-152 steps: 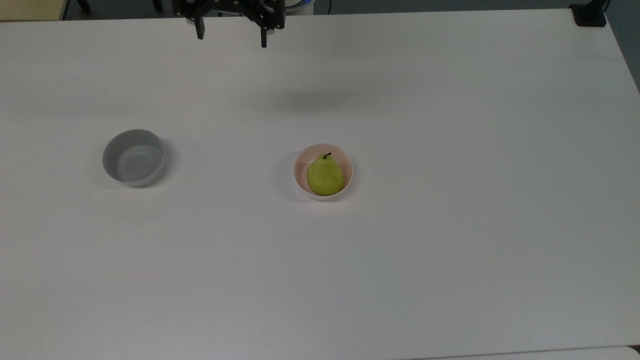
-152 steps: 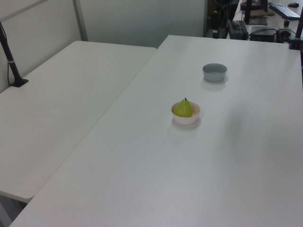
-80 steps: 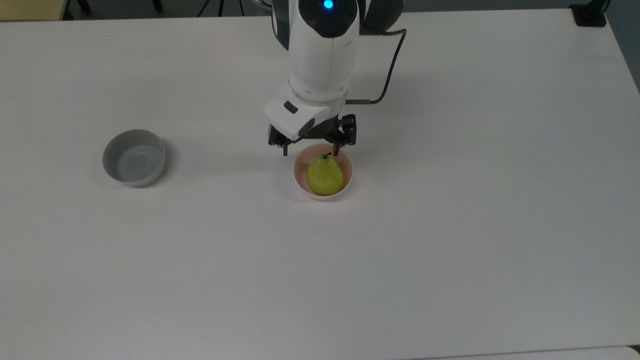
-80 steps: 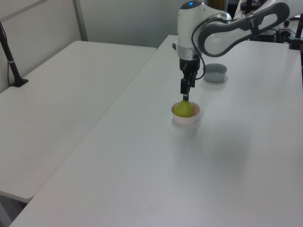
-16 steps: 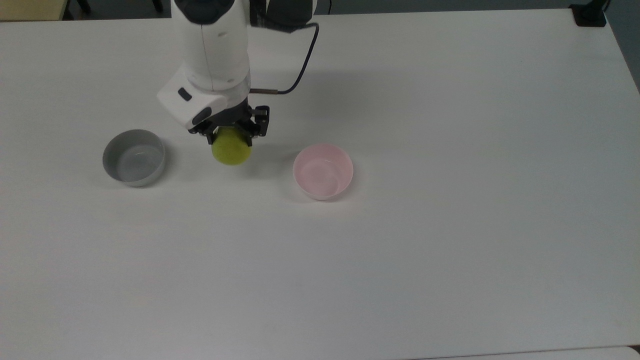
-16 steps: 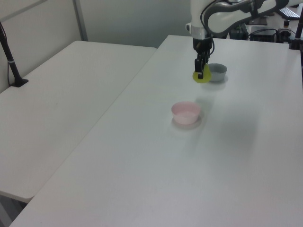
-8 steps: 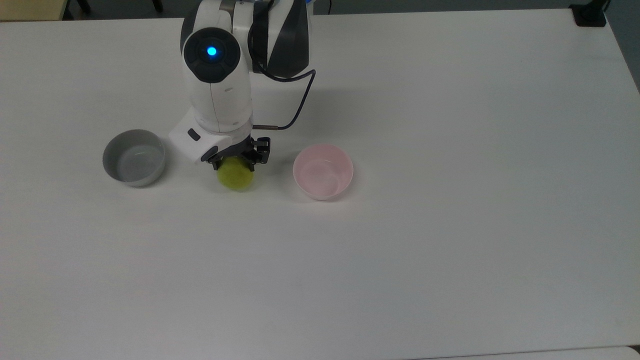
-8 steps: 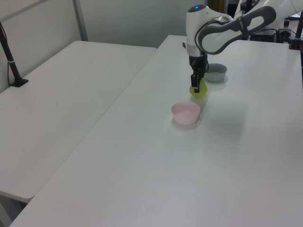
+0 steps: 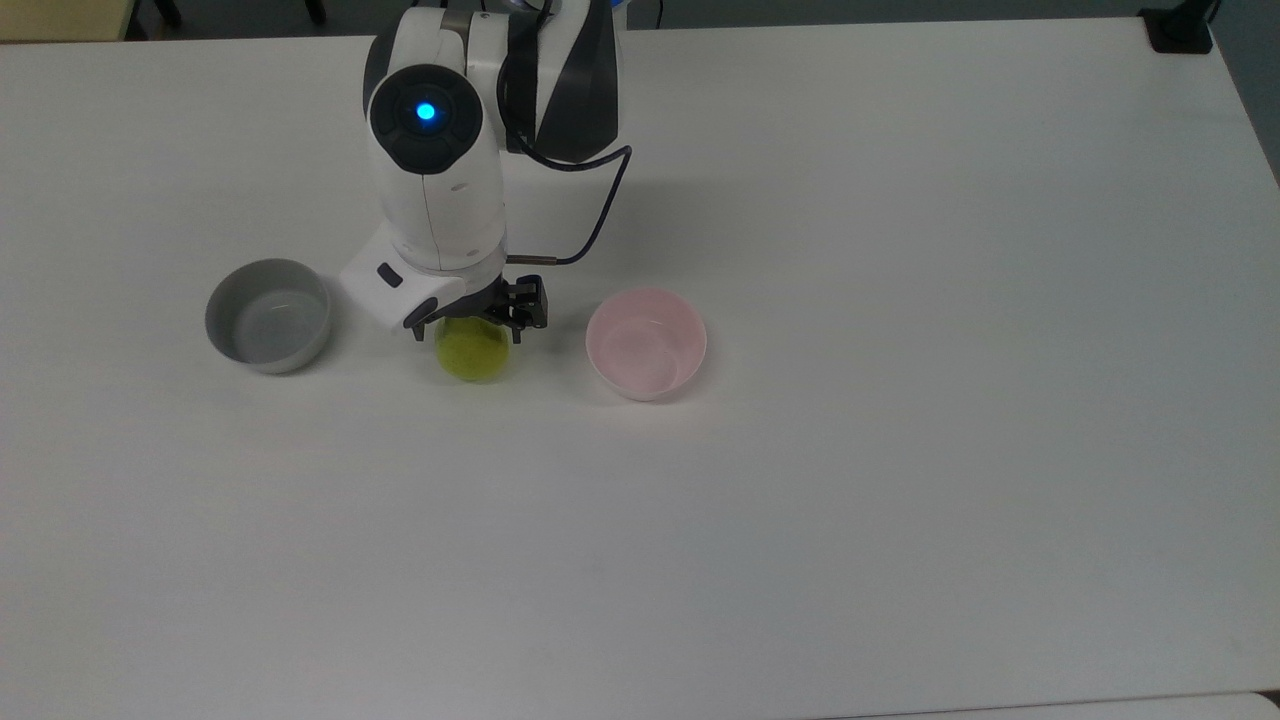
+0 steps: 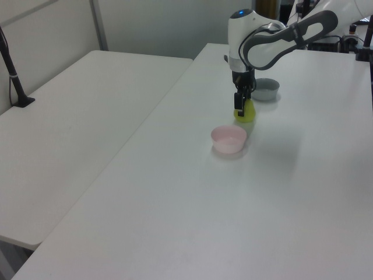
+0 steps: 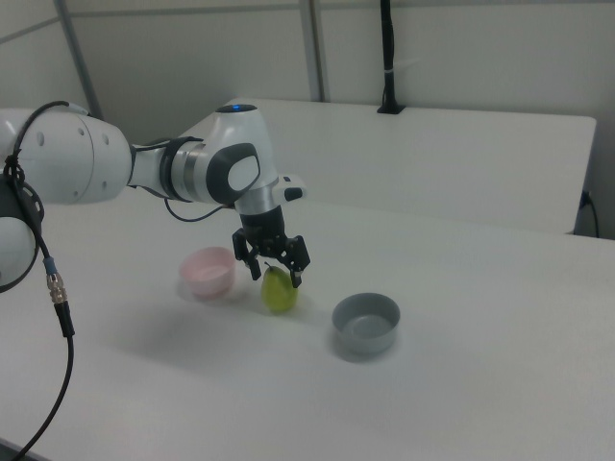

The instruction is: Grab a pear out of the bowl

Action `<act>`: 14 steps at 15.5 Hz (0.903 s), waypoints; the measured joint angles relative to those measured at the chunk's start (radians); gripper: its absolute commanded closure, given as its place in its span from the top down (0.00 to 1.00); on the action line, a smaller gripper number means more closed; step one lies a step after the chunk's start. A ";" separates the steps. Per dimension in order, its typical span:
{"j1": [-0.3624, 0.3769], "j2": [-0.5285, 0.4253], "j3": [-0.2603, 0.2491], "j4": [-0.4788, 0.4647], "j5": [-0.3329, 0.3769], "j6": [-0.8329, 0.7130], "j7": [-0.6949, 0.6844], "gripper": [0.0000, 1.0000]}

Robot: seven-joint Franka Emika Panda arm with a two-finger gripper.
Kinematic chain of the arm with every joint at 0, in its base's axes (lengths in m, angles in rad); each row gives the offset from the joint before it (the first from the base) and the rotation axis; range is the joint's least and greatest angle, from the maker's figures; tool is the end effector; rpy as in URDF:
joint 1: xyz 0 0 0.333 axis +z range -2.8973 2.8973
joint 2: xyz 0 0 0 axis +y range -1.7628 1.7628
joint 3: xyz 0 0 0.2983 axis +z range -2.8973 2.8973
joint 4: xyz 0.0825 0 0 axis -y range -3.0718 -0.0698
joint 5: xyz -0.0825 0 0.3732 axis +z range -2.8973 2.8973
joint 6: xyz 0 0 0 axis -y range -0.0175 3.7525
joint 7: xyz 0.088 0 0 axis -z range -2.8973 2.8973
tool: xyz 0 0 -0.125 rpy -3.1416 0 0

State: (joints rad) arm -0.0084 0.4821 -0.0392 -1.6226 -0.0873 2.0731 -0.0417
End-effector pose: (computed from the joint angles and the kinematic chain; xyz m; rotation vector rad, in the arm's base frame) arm 0.6579 -0.0346 0.3130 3.0479 0.0633 -0.0543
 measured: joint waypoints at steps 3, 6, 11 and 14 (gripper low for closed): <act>0.000 -0.026 0.000 0.013 0.000 -0.008 0.000 1.00; 0.005 -0.085 0.006 0.021 0.000 -0.061 0.012 1.00; 0.058 -0.207 0.014 0.022 0.000 -0.189 0.050 1.00; 0.071 -0.261 0.015 0.023 0.000 -0.252 0.051 1.00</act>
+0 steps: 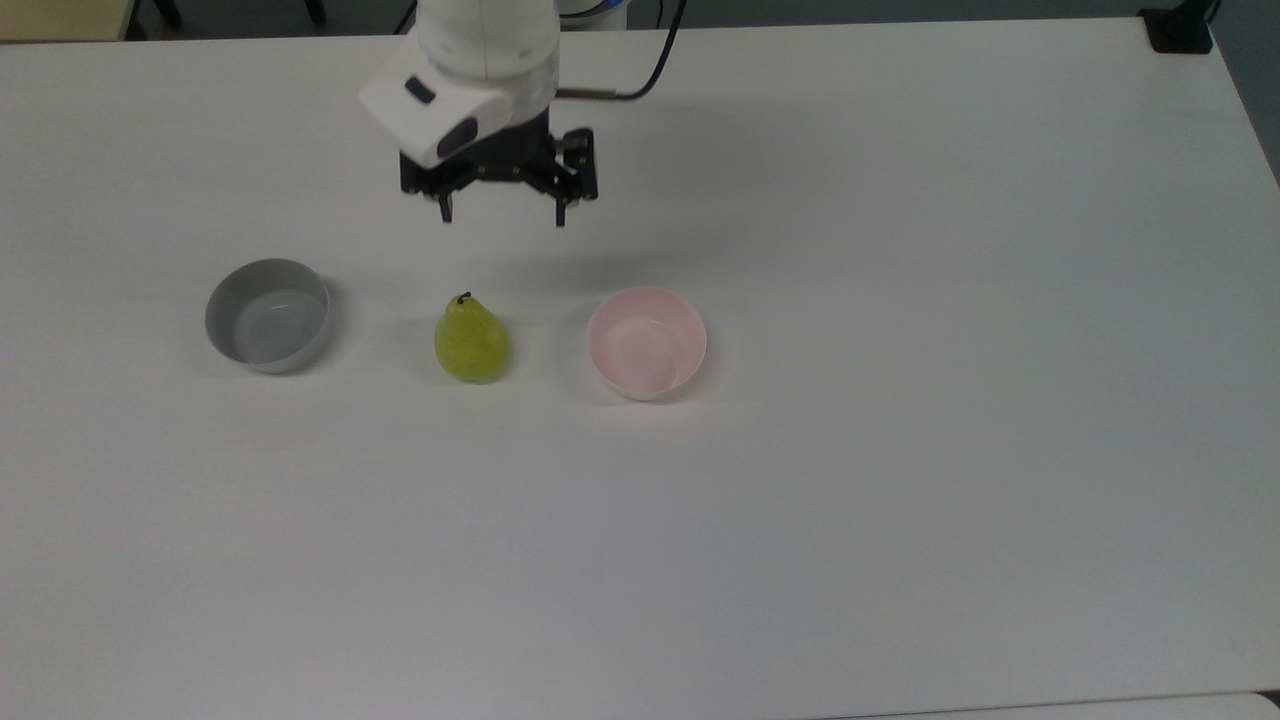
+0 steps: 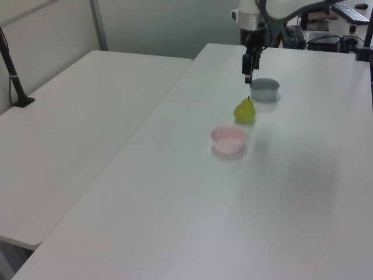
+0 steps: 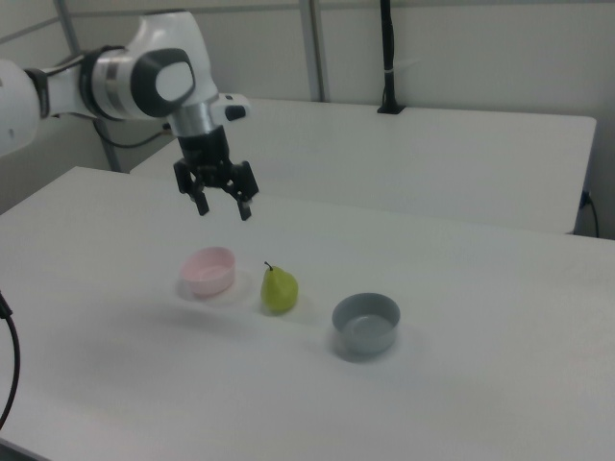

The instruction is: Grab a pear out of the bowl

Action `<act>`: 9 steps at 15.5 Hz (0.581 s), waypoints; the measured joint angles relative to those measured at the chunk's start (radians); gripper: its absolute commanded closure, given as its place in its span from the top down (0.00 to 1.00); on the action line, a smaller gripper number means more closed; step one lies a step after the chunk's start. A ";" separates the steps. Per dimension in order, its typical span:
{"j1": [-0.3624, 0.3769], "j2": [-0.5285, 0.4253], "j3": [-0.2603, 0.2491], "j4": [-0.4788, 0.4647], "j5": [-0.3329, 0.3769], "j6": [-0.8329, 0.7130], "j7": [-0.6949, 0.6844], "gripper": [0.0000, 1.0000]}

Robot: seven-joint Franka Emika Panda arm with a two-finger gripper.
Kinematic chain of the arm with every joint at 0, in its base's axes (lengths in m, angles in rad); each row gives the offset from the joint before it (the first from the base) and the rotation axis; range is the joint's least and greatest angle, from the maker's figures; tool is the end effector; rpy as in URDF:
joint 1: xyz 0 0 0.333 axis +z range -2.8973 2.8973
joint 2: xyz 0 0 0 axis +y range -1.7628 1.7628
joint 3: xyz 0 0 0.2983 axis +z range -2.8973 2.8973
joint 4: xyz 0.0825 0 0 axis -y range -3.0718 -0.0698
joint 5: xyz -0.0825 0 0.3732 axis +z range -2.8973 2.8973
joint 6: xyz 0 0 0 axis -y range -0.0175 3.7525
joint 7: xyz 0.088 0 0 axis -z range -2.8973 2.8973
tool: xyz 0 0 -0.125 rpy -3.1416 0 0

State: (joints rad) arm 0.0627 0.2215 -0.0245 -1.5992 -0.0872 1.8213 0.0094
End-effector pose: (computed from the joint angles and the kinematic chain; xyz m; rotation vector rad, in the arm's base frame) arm 0.6160 0.0160 0.4690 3.0508 0.0778 0.0042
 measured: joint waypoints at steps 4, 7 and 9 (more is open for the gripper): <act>0.031 -0.082 0.001 0.001 0.000 -0.061 0.019 1.00; 0.036 -0.118 0.001 0.012 0.000 -0.099 0.083 1.00; 0.039 -0.122 0.001 0.017 0.000 -0.115 0.094 1.00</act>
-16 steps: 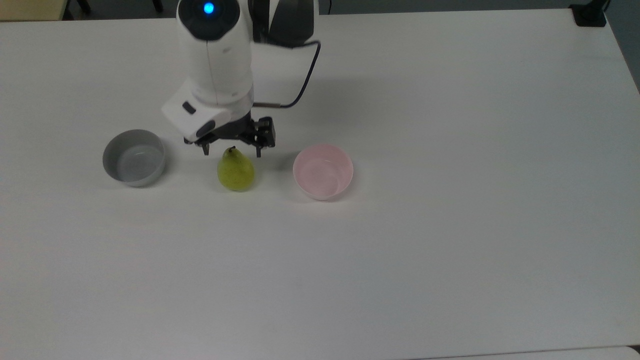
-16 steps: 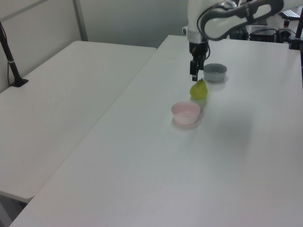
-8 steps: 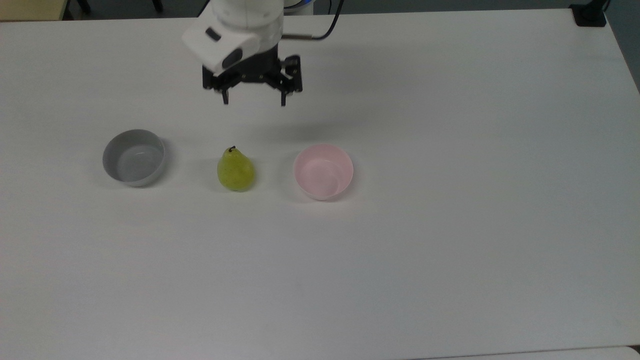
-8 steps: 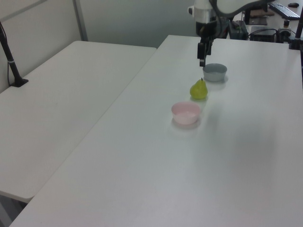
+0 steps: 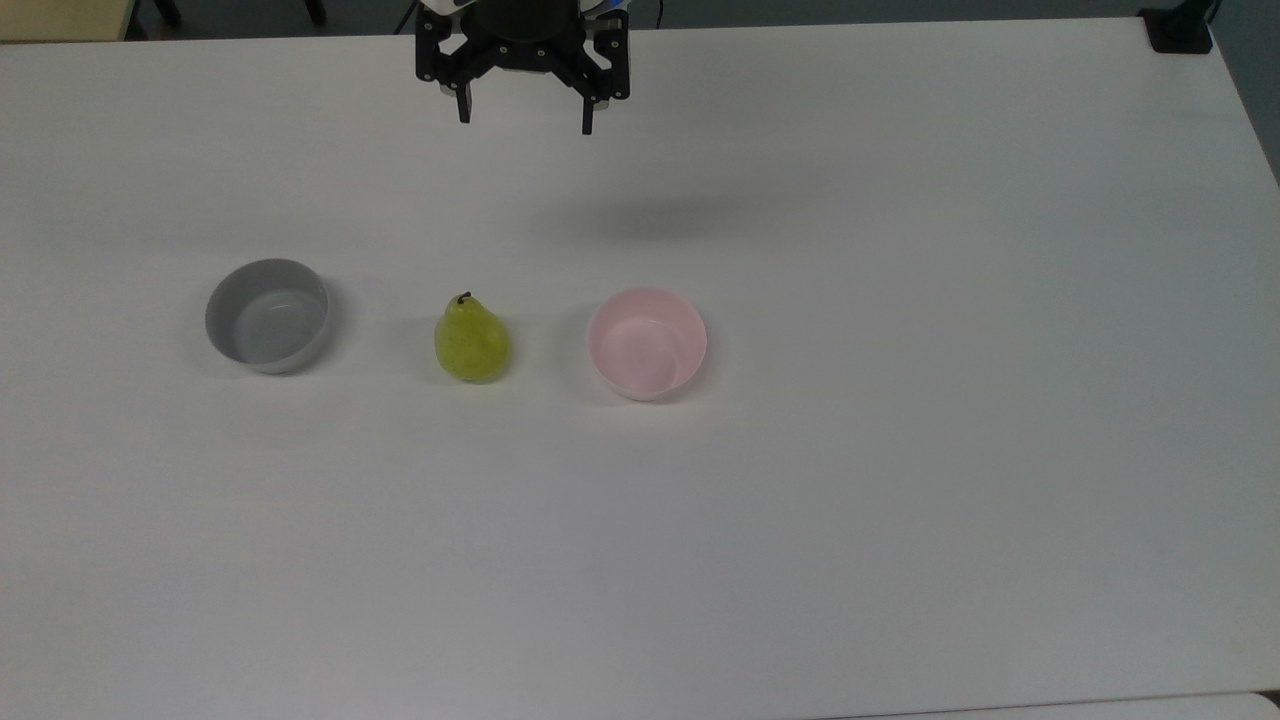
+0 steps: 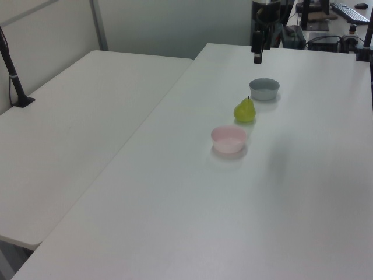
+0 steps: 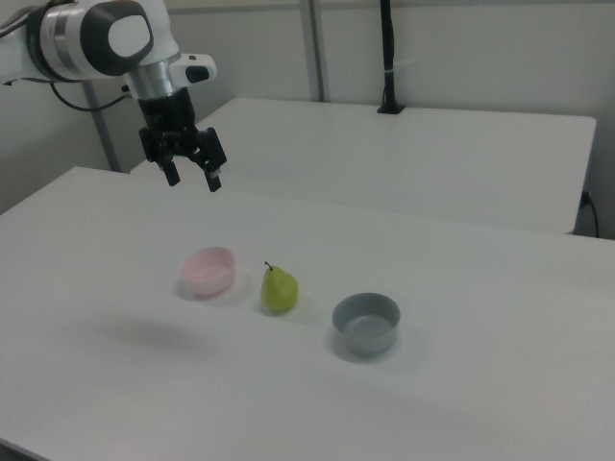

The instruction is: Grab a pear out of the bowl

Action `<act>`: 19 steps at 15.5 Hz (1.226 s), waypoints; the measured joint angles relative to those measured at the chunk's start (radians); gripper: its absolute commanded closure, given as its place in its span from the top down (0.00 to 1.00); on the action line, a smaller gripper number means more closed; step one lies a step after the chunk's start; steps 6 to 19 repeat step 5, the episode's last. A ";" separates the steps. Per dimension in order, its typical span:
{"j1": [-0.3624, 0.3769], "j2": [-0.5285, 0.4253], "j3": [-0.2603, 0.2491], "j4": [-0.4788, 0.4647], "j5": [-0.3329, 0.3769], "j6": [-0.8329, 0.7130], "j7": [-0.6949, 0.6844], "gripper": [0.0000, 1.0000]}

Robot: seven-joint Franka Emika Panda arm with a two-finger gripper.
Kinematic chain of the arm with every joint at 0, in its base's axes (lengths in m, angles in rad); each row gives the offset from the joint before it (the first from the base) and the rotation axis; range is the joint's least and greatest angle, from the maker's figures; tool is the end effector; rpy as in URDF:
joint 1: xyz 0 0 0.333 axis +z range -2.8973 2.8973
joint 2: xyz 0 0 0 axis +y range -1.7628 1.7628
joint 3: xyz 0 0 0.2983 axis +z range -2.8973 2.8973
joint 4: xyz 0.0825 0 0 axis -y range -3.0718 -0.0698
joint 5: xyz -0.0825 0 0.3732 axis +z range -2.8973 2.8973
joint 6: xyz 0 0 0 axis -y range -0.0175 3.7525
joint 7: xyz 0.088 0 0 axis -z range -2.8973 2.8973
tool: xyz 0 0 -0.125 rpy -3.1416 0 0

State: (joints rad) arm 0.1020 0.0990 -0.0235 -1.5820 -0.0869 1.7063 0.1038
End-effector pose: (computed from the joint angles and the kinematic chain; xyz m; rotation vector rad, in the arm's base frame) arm 0.5817 0.0366 0.5404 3.0552 -0.0222 0.0508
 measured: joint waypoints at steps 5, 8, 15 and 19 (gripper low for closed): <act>-0.001 -0.004 -0.003 0.007 0.000 -0.007 0.004 1.00; -0.001 -0.004 -0.003 0.007 0.000 -0.007 0.004 1.00; -0.001 -0.004 -0.003 0.007 0.000 -0.007 0.004 1.00; -0.001 -0.004 -0.003 0.007 0.000 -0.007 0.004 1.00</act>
